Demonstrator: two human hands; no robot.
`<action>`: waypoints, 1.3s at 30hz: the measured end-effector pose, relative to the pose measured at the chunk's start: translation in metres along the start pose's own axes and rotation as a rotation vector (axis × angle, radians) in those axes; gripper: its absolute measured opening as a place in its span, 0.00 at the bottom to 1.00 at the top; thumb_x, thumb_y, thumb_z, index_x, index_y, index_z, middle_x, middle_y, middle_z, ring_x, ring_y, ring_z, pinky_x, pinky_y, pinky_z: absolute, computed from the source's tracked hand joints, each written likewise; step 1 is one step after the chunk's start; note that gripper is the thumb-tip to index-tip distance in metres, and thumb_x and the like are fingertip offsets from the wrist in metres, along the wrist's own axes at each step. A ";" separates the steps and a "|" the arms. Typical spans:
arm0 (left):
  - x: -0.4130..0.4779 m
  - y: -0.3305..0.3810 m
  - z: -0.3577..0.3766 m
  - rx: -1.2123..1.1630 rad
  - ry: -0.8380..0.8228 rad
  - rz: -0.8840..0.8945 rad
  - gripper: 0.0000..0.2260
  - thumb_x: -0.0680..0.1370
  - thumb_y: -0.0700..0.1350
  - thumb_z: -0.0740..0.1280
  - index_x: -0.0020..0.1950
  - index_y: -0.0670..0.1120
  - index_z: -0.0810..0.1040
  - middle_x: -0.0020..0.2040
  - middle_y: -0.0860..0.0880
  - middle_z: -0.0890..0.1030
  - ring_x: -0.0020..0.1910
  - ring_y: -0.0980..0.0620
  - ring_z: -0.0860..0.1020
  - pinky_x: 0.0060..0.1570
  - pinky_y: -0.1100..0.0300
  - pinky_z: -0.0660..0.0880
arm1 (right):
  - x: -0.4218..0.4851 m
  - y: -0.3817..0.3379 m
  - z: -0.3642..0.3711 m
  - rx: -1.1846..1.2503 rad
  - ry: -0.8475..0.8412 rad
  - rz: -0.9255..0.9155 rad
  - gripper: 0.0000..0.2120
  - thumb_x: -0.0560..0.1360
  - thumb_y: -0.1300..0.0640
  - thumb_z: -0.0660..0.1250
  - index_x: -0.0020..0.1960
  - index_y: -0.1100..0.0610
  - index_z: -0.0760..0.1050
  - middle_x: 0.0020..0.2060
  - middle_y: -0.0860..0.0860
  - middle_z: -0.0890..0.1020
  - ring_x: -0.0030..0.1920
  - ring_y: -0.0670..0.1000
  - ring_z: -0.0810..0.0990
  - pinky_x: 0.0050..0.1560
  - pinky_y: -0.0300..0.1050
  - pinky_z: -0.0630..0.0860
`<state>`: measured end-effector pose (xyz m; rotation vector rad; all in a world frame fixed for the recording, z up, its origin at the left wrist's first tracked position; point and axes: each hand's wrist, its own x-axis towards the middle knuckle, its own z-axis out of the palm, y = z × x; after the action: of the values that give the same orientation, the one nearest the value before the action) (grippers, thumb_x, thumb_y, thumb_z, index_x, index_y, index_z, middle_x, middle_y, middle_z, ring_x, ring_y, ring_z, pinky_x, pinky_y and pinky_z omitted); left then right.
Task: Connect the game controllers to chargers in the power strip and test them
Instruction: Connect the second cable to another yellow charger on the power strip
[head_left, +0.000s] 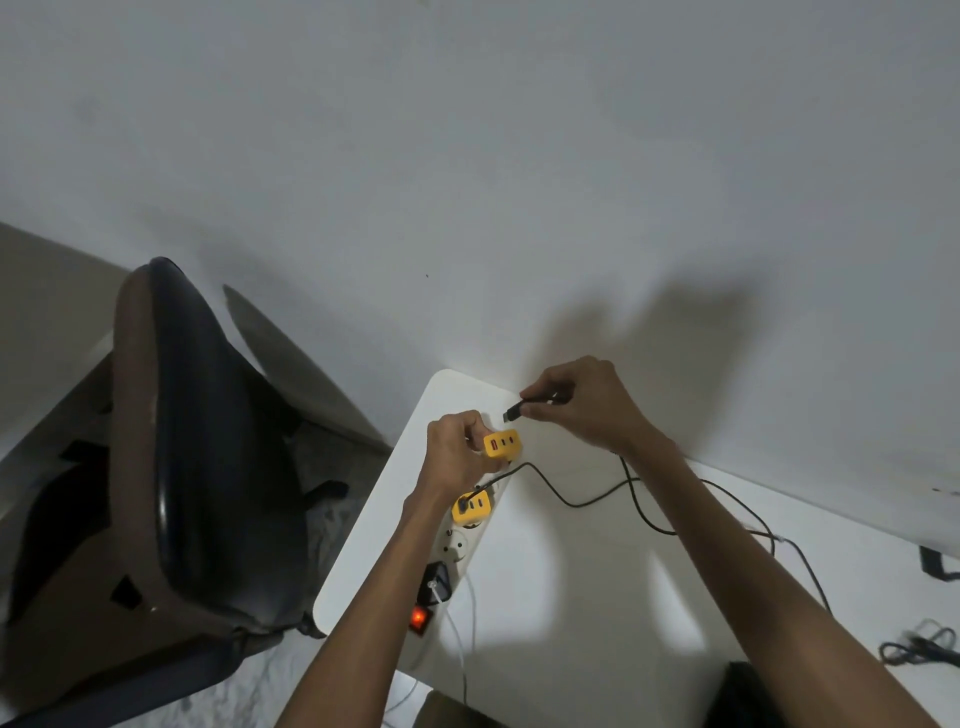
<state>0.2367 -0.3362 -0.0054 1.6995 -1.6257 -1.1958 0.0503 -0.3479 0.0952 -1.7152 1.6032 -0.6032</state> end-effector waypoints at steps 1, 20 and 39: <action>0.001 0.000 0.000 -0.006 -0.010 -0.007 0.14 0.62 0.39 0.83 0.37 0.38 0.79 0.35 0.54 0.82 0.32 0.63 0.79 0.36 0.69 0.78 | -0.001 -0.001 0.002 -0.019 -0.012 -0.004 0.05 0.69 0.59 0.79 0.45 0.56 0.87 0.34 0.44 0.83 0.34 0.33 0.78 0.36 0.25 0.70; 0.004 -0.008 -0.004 -0.052 -0.018 -0.004 0.13 0.60 0.37 0.83 0.33 0.38 0.79 0.34 0.42 0.84 0.30 0.53 0.77 0.36 0.50 0.80 | 0.005 -0.011 0.044 -0.274 -0.156 -0.016 0.06 0.66 0.62 0.78 0.43 0.60 0.87 0.39 0.55 0.87 0.38 0.49 0.80 0.43 0.42 0.77; -0.008 0.037 -0.032 0.212 -0.005 0.064 0.22 0.60 0.33 0.80 0.52 0.41 0.84 0.47 0.45 0.85 0.47 0.45 0.82 0.50 0.53 0.80 | -0.043 0.016 0.002 -0.225 0.076 -0.026 0.17 0.76 0.50 0.69 0.61 0.57 0.81 0.57 0.56 0.85 0.59 0.56 0.82 0.62 0.47 0.75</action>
<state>0.2453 -0.3414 0.0432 1.7562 -1.8510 -1.0290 0.0358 -0.3046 0.0879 -1.8977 1.7605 -0.5225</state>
